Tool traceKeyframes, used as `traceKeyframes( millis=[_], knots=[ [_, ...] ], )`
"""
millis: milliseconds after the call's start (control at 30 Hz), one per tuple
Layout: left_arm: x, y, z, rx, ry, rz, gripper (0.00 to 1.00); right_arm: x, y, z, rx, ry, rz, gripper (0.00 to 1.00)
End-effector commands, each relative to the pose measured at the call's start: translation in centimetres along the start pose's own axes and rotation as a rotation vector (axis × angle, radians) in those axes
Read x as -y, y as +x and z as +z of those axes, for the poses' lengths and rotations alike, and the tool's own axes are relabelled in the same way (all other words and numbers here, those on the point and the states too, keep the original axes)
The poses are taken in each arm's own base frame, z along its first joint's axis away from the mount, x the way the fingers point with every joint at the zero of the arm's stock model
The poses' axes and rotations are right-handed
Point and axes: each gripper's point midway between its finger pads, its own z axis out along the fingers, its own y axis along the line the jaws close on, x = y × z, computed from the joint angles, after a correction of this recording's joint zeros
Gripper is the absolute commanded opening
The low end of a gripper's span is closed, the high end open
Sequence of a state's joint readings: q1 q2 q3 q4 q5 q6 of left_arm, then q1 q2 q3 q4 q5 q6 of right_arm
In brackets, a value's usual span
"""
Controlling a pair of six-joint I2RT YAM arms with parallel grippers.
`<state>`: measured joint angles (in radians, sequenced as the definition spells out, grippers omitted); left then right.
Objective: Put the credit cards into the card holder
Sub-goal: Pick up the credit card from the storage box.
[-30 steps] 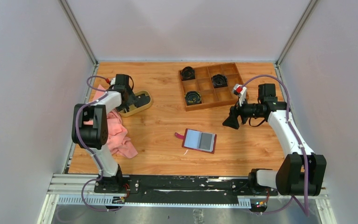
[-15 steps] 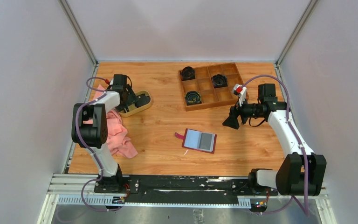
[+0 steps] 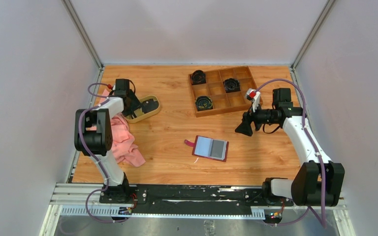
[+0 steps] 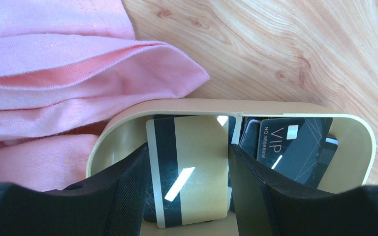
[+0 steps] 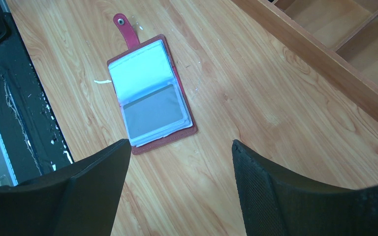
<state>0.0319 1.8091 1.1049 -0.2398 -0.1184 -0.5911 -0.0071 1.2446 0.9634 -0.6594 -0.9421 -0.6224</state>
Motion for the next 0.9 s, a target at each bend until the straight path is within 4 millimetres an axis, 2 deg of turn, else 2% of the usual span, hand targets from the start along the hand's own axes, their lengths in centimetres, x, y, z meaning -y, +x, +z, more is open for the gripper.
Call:
traceKeyframes(
  millis=[0, 433, 700, 867],
  knots=[
    [-0.2, 0.2, -0.6, -0.011, 0.015, -0.004, 0.55, -0.4, 0.7, -0.1, -0.004, -0.021, 0.022, 0.79],
    [1.3, -1.7, -2.4, 0.043, 0.117, -0.019, 0.55, -0.5, 0.7, -0.1, -0.003, -0.026, 0.023, 0.79],
    [1.7, -1.6, -2.1, 0.045, 0.19, -0.033, 0.55, -0.7, 0.6, 0.2, 0.008, -0.057, 0.041, 0.79],
    [2.3, -1.6, -1.9, 0.044, 0.262, -0.039, 0.54, -1.3, -1.3, 1.6, 0.035, -0.155, 0.077, 0.77]
  ],
)
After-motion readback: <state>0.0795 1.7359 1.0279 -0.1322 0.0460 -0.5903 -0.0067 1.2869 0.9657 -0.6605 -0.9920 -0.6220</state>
